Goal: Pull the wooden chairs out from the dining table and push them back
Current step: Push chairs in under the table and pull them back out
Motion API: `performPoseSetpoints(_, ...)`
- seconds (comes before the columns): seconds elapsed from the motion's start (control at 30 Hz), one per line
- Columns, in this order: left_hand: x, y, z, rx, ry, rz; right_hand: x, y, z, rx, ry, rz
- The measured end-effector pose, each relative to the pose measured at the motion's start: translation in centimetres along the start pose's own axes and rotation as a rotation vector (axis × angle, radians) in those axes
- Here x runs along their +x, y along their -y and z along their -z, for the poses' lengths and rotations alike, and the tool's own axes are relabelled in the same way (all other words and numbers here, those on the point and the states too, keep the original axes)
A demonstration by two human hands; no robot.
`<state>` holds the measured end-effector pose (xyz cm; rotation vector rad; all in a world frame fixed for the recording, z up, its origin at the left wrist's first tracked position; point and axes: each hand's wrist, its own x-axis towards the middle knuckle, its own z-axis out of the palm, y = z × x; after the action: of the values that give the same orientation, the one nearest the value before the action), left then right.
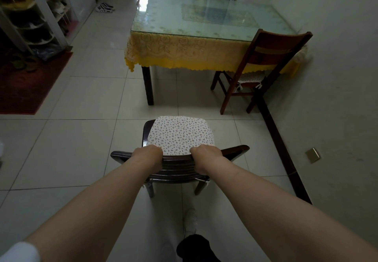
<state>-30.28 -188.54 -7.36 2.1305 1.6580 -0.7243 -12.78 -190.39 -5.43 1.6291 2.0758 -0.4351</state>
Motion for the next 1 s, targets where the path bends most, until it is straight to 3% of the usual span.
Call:
performPoseSetpoints(0.37,-0.6,-2.7,2.7,-0.016,-0.018,-0.054,-0.4,-1.5,1.4,0.018,-0.048,-0.005)
performPoseSetpoints(0.67,-0.1,-6.1,7.1,-0.05,0.068,0.043,-0.1,-5.1,3.6,0.011,-0.007,0.091)
performPoseSetpoints(0.8,0.6,-8.9,9.4,-0.106,-0.027,0.101,-0.3,-8.2,4.4,-0.002,-0.119,0.155)
performPoseSetpoints(1.0,1.9,-15.0,11.5,-0.13,-0.178,0.102,-0.5,-14.6,5.0,-0.054,-0.205,0.098)
